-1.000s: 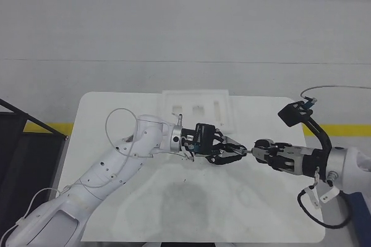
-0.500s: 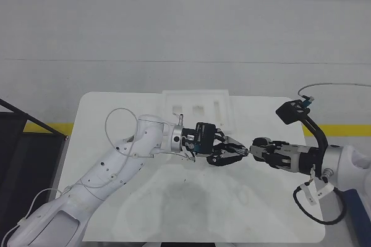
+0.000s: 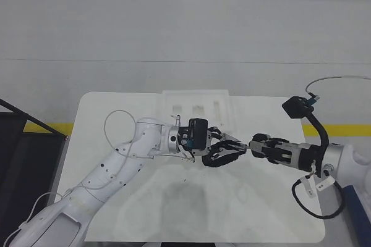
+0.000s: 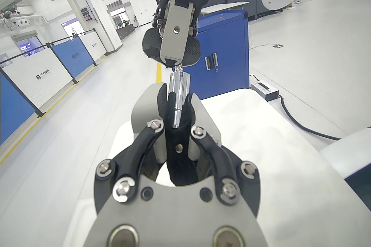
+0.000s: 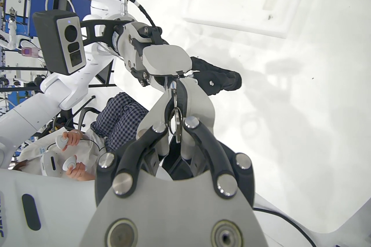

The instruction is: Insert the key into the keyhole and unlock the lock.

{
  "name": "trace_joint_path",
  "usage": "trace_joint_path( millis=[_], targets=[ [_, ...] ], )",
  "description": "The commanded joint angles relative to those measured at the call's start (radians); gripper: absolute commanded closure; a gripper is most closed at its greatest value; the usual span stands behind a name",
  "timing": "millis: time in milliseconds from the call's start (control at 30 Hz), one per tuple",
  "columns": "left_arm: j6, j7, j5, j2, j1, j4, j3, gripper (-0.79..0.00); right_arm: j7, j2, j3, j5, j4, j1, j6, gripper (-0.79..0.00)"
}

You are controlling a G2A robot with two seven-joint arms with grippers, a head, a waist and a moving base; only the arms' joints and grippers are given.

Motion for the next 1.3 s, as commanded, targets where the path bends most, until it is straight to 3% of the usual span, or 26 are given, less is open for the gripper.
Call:
trace_joint_path(
  millis=[0,767,1267],
  targets=[
    [0.000,0.009,-0.005,-0.001,0.005,0.003,-0.003,0.000,-0.011,0.000,0.004,0.016,0.002,-0.007,0.002,0.000],
    [0.003,0.122,-0.042,-0.011,0.047,0.039,-0.023,0.000,-0.145,-0.008,0.029,0.181,0.029,-0.074,0.001,0.000],
    [-0.011,0.114,-0.033,-0.018,0.051,0.058,-0.032,0.000,-0.143,-0.003,0.035,0.161,0.026,-0.091,-0.016,0.000]
  ],
)
